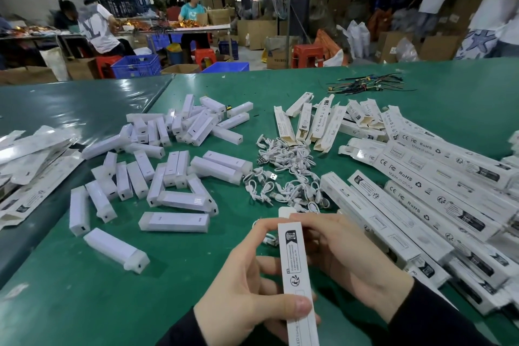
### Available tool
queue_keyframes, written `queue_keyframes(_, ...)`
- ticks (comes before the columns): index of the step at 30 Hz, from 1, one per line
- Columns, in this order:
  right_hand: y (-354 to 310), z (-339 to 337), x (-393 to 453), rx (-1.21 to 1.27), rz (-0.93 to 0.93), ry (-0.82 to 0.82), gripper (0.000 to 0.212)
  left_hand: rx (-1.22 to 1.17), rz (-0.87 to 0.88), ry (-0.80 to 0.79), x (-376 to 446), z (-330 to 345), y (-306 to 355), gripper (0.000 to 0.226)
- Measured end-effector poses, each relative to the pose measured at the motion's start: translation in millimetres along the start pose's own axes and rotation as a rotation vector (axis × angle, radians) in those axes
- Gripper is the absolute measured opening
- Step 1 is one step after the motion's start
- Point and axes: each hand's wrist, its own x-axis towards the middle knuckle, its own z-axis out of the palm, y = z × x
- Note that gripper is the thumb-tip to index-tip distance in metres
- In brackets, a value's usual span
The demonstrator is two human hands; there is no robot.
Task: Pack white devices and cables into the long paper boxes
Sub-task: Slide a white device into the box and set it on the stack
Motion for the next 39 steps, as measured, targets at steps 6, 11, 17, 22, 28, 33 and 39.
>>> queue_keyframes(6,-4.4,-2.3,-3.5,-0.028,-0.071,0.003,0.037,0.025,-0.030,0.038,2.3,2.5,-2.6,0.056)
queue_keyframes(11,-6.4,-4.3,-3.5,-0.034,-0.043,-0.066,0.044,0.020,0.017,0.072,3.9,1.9,-4.2,0.054)
queue_keyframes(17,-6.6,-7.0,-2.7,-0.010,-0.026,-0.066,0.024,0.018,0.063,0.071,4.8,1.8,-5.8,0.057)
queue_keyframes(22,-6.5,-9.4,-2.1,-0.067,-0.065,-0.060,0.026,-0.039,0.054,0.079,4.1,1.6,-7.1,0.055)
queue_keyframes(28,-6.5,-9.2,-3.4,-0.213,-0.281,0.028,0.024,-0.082,0.048,0.174,5.1,0.3,-1.3,0.068)
queue_keyframes(33,-8.5,-9.8,-2.6,-0.088,-0.175,0.015,0.022,-0.096,0.068,0.139,4.1,1.2,-1.4,0.065)
queue_keyframes(39,-3.6,-9.2,1.7,-0.007,-0.085,0.060,0.021,-0.070,0.063,0.158,5.1,-1.3,-3.4,0.073)
